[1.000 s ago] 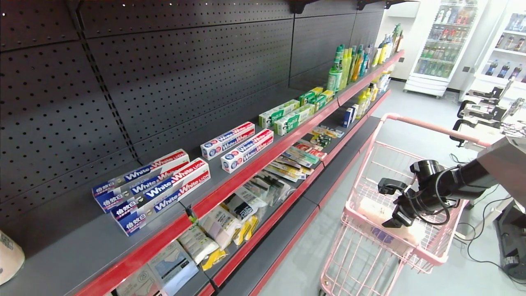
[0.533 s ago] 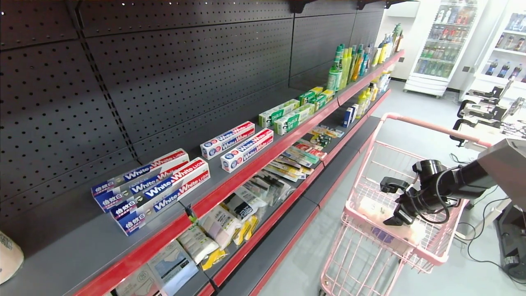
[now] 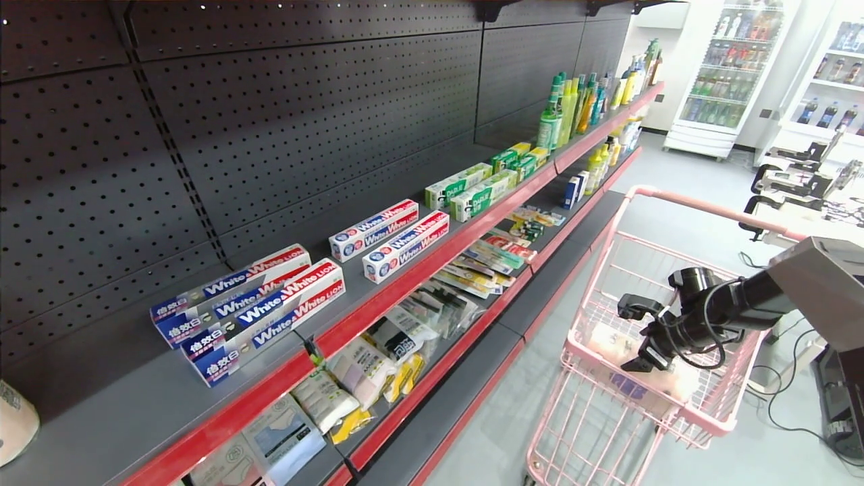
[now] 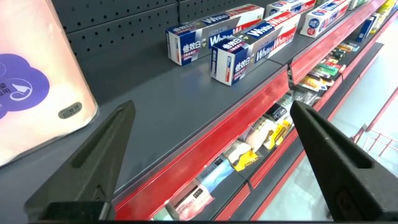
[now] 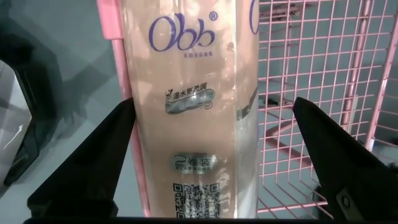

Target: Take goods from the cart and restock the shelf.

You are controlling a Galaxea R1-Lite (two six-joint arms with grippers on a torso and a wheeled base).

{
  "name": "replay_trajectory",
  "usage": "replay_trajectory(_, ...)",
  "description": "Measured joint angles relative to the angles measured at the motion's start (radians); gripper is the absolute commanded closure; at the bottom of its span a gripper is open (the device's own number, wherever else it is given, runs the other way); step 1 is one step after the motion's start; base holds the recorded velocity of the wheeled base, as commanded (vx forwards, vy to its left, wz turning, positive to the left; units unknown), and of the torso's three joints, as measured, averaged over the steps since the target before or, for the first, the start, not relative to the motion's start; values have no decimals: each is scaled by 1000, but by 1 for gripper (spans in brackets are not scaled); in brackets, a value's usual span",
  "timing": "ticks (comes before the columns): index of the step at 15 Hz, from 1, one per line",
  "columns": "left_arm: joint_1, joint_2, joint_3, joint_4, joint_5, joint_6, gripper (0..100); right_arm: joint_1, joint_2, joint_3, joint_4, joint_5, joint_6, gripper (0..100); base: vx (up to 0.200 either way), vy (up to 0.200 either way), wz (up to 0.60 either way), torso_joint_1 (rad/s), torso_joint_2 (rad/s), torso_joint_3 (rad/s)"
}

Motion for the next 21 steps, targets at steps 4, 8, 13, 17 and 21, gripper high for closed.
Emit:
replay_trajectory(4,0,0,0,0,1,0,0,1,22,-58,71,1,-1,0,0,0,0,0,0,0)
replay_trajectory(8,0,0,0,0,0,0,0,0,37,-95,96,1,0,0,0,0,0,0,0,0)
replay_trajectory(13,0,0,0,0,0,0,0,3,44,-104,97,3,-2,0,0,0,0,0,0,0)
replay_trajectory(17,0,0,0,0,0,0,0,4,44,-101,96,19,-11,0,0,0,0,0,0,0)
replay_trajectory(21,0,0,0,-1,0,0,0,4,44,-101,96,17,-12,0,0,0,0,-36,70,36)
